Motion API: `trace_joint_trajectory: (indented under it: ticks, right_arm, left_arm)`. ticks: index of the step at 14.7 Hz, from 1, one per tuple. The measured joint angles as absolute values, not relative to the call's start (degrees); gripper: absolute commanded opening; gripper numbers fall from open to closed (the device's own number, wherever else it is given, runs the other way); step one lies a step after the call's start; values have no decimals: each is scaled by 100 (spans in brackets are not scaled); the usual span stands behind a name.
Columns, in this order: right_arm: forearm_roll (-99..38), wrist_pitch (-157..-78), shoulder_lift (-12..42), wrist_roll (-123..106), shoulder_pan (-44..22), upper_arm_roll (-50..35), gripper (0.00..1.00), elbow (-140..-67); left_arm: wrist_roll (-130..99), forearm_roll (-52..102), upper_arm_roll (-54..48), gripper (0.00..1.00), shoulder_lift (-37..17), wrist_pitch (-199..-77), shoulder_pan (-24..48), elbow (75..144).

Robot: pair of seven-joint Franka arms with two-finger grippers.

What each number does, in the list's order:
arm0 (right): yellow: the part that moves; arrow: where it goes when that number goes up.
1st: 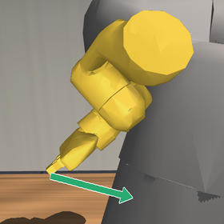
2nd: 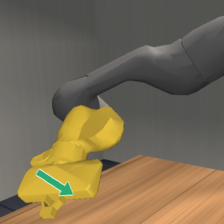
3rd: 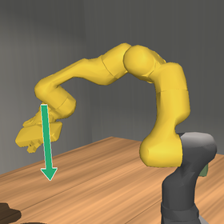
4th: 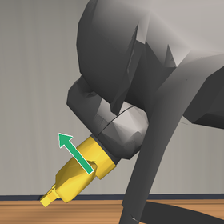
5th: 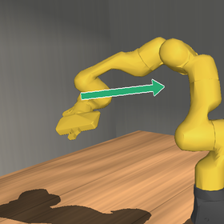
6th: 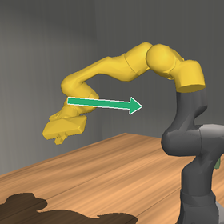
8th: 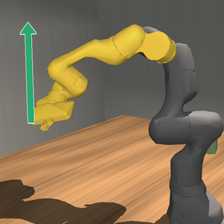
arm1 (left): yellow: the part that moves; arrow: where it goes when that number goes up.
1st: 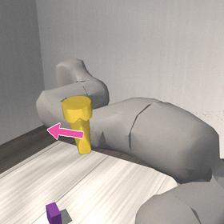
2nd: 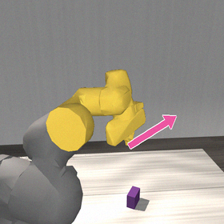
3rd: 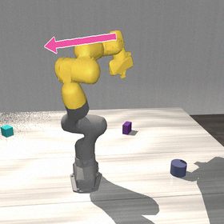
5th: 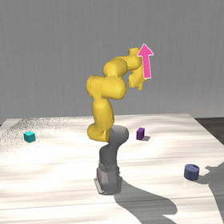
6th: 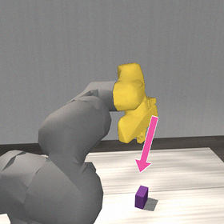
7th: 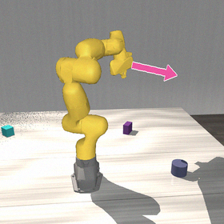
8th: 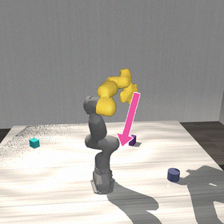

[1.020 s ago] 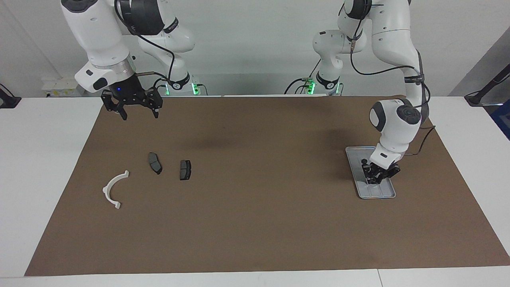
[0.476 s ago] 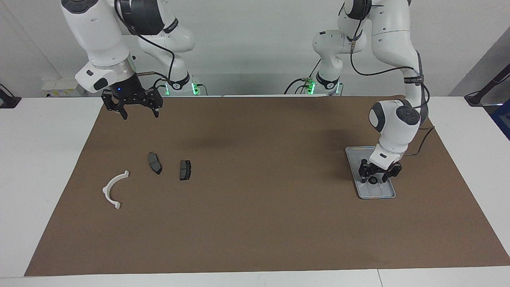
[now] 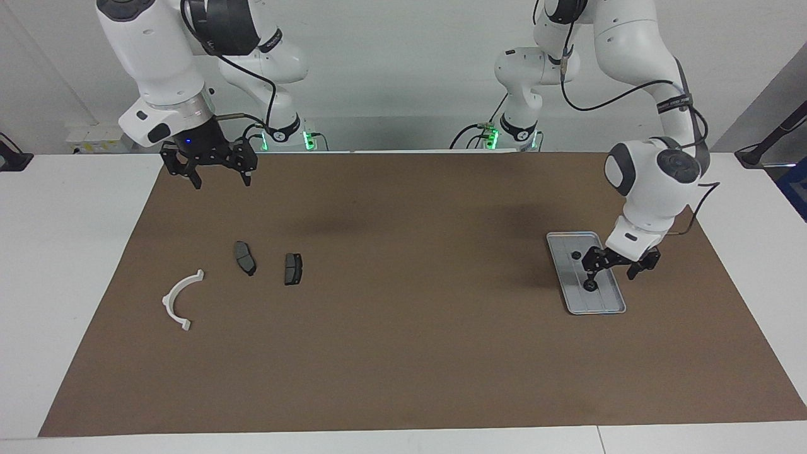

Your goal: Pick bearing gear from pile to tray

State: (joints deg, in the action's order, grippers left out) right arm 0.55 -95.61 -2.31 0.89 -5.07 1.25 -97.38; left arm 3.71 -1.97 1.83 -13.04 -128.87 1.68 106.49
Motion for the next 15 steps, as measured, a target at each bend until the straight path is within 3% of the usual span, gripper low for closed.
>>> trace_joint_trajectory:
  ticks: [4, 9, 15]
  right_arm:
    - [55, -9561, -235, 89, -506, 125, 100, -9738]
    - [55, -9561, -237, 89, -494, 124, 100, -9738]
    - [55, -9561, -239, 89, -501, 117, 100, -9738]
  left_arm:
    - [119, 196, 203, 100, -198, -12201, -31, 10549]
    - [209, 227, 118, 100, 924, -9995, -97, 10552]
    - [460, 66, -71, 100, 1115, -9246, -96, 10466]
